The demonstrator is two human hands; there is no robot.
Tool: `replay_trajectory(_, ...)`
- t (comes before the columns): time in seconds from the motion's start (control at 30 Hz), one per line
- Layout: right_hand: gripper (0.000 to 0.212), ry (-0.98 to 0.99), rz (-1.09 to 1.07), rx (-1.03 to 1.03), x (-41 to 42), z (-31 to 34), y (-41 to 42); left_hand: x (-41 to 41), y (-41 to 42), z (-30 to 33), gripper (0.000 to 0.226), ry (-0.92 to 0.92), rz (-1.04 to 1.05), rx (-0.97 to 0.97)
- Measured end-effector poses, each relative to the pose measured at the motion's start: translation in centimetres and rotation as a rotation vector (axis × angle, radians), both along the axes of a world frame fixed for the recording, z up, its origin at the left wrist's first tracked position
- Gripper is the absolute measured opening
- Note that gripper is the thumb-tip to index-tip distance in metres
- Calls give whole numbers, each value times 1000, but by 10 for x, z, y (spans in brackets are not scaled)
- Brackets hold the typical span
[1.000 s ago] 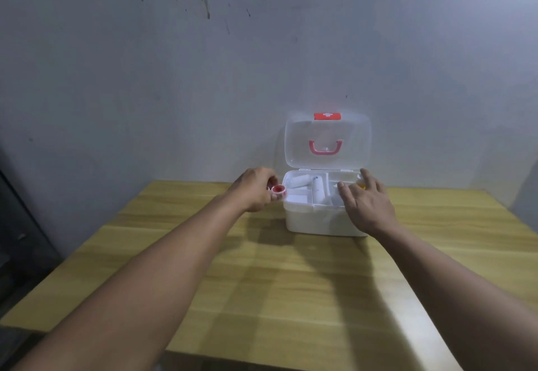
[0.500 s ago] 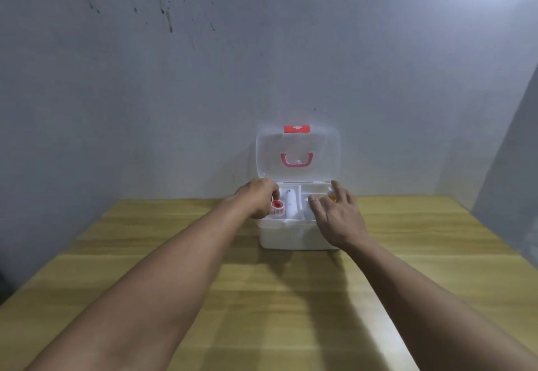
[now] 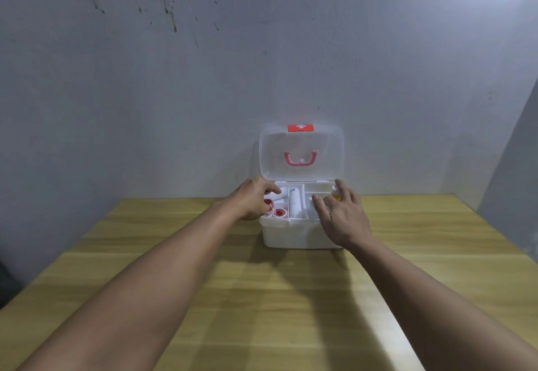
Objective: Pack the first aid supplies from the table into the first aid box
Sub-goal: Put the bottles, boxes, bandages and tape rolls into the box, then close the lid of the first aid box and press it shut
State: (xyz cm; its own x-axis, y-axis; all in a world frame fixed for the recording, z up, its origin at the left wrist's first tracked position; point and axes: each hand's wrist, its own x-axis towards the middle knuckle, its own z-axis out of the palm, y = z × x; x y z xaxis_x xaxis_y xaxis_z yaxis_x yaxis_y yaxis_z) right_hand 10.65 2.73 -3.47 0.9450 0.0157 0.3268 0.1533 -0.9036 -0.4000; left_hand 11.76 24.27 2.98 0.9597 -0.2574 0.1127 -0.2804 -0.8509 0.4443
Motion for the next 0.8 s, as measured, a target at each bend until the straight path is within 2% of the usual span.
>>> replay_trajectory(0.17,64,-3,1,1,-1,1,0,-5,-2,-10,43,33,22,4)
replay_trajectory(0.3,66,1,3,4,-1,1,0,-8,-6,-25,45,90,-46,209)
replay_trajectory(0.37,64,4,4,8,-2,1,0,-7,-6,-29,47,86,-47,239)
replay_trajectory(0.6,66,-4,4,-4,-1,0,-1,12,-3,-4,48,-69,148,-203)
replay_trajectory(0.7,73,-27,10,-29,2,-1,-2,26,-10,24,44,-59,214,-408)
replay_trajectory(0.8,77,-18,15,-33,5,-3,-3,41,-15,42,52,9,288,-587)
